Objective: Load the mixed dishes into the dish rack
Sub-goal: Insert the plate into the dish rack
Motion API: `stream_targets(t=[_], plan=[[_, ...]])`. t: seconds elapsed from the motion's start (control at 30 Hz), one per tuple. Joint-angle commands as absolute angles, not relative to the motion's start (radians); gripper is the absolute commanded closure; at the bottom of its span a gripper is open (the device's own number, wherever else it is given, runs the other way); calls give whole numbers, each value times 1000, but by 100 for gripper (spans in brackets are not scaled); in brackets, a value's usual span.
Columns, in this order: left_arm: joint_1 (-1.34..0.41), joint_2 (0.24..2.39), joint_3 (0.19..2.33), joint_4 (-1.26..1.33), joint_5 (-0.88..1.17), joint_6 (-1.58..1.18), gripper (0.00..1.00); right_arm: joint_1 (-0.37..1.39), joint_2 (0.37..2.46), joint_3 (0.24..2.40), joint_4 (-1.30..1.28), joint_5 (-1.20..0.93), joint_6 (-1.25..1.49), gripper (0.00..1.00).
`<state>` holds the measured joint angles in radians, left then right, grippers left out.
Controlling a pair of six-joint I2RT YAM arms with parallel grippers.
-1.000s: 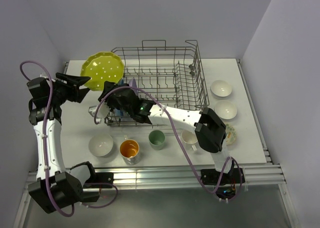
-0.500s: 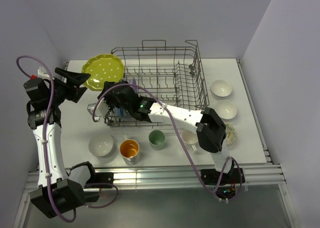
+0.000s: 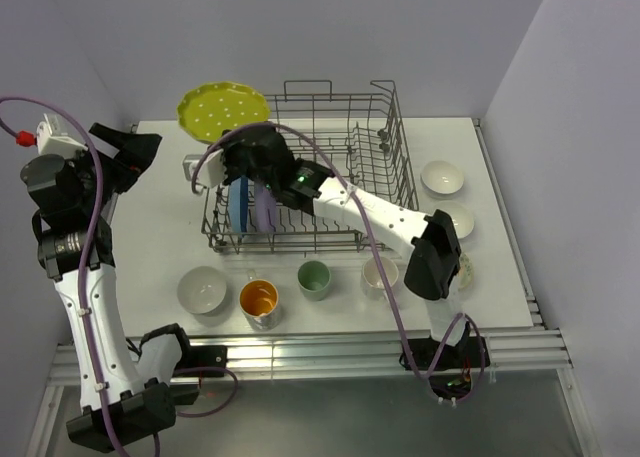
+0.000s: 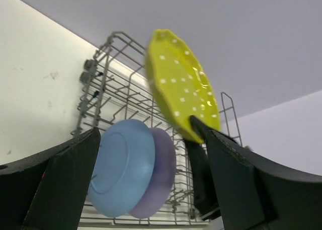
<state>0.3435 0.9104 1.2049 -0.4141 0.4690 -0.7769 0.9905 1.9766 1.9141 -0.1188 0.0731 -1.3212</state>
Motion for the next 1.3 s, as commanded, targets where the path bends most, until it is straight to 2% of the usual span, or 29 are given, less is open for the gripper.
stream_targets(t=[0.0,0.2,0.37,0.6,0.9,1.07,1.27], plan=[[342,891,1235,-442,393,-707,7,950,1827,2049,-20,51,-1224,100],[342,874,1210,-436,362,-692,7,890,1757,2157,-123,2,-1002,100],[342,856,1161,-426,357,-683,7,792,1669,2160,-202,-63,-731,100],[342,819,1083,-414,362,-680,7,632,1559,2071,-248,-169,-352,100],[342,798,1028,-416,362,-672,7,436,1496,1942,-245,-425,196,100],[342,782,993,-423,359,-663,7,387,1468,1829,-183,-541,406,100],[342,765,960,-428,348,-650,7,374,1419,1668,-95,-584,648,100]])
